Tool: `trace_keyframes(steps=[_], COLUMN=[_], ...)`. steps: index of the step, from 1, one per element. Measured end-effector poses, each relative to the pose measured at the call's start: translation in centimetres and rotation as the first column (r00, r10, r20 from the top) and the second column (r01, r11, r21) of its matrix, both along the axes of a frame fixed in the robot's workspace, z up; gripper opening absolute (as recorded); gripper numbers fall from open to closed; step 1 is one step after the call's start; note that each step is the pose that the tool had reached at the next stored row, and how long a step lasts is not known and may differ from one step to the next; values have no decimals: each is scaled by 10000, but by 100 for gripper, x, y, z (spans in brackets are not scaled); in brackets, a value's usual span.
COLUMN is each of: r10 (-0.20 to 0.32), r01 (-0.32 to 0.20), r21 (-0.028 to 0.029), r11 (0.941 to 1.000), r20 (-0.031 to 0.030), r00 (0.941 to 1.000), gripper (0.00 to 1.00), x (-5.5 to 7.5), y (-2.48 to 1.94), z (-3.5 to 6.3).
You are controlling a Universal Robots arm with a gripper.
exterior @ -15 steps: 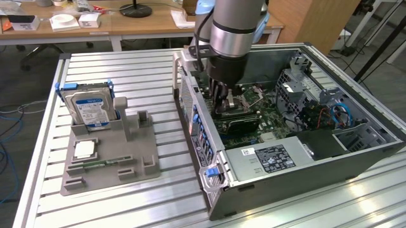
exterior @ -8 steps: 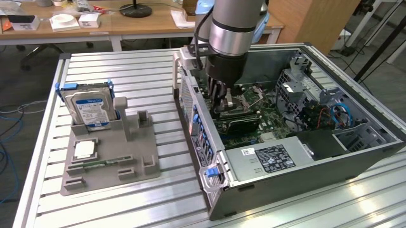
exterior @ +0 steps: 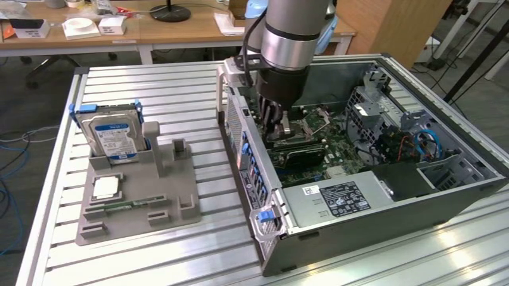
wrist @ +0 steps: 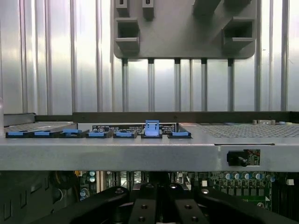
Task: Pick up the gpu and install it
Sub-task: 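Press down on the gpu until it lock into place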
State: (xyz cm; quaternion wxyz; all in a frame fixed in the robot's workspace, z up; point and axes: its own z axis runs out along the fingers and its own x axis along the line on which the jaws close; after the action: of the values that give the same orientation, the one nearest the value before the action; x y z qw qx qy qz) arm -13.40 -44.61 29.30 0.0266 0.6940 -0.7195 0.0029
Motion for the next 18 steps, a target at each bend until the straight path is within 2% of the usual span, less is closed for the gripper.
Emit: trace_keyframes(steps=[3,8,9,18], r10=[-1,1,0,-1], r01=[1,-1,0,1], r21=[1,2,3,-5], r11=[10000,10000,10000,10000], r20=[-53,-252,-270,-272], r00=[10000,9997,9996,9996], gripper=[11,11,11,11], x=[-5,-11,-12,-12], y=[0,0,0,-2], z=[0,-1,-1,7])
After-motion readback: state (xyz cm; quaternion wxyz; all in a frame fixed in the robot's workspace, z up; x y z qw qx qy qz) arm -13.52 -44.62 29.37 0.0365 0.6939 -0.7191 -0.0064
